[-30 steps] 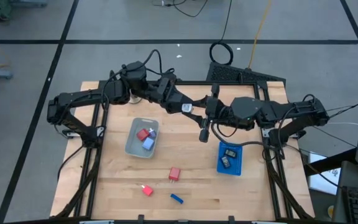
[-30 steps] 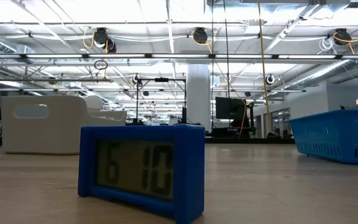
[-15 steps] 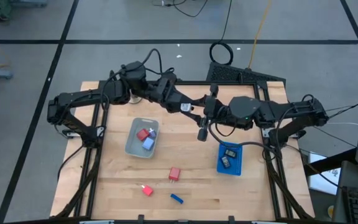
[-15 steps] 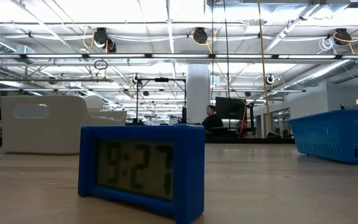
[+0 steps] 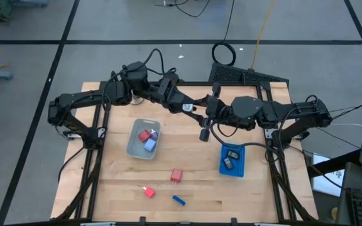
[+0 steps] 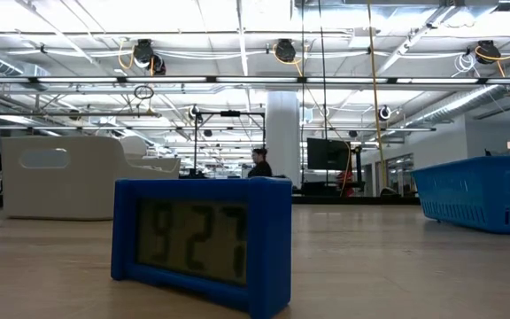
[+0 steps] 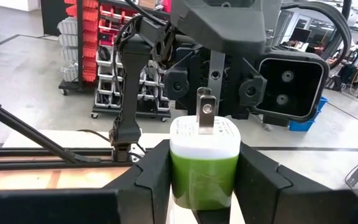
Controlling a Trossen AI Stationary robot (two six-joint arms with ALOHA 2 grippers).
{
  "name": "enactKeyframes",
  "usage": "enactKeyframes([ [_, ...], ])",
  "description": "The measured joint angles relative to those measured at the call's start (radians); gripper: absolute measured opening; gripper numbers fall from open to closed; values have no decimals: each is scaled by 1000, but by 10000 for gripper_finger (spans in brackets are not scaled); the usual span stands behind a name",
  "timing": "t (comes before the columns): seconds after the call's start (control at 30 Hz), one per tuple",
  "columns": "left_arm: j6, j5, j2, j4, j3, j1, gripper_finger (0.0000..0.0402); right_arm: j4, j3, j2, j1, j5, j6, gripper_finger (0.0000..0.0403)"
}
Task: Pick & Place Office items
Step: Put the green charger adapter into the gray bin
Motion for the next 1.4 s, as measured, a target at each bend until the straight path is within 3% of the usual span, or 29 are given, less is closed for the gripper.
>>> enactKeyframes([
  [1.17, 3, 5, 0, 4, 0, -1, 348, 23, 0, 0, -2, 8, -20, 127],
  [1.27, 4, 4, 0, 3, 0, -1, 336, 24, 0, 0, -2, 8, -22, 127],
  [1.4, 5, 2, 0, -1, 0, -1, 288, 29, 0, -1, -2, 8, -31, 127],
])
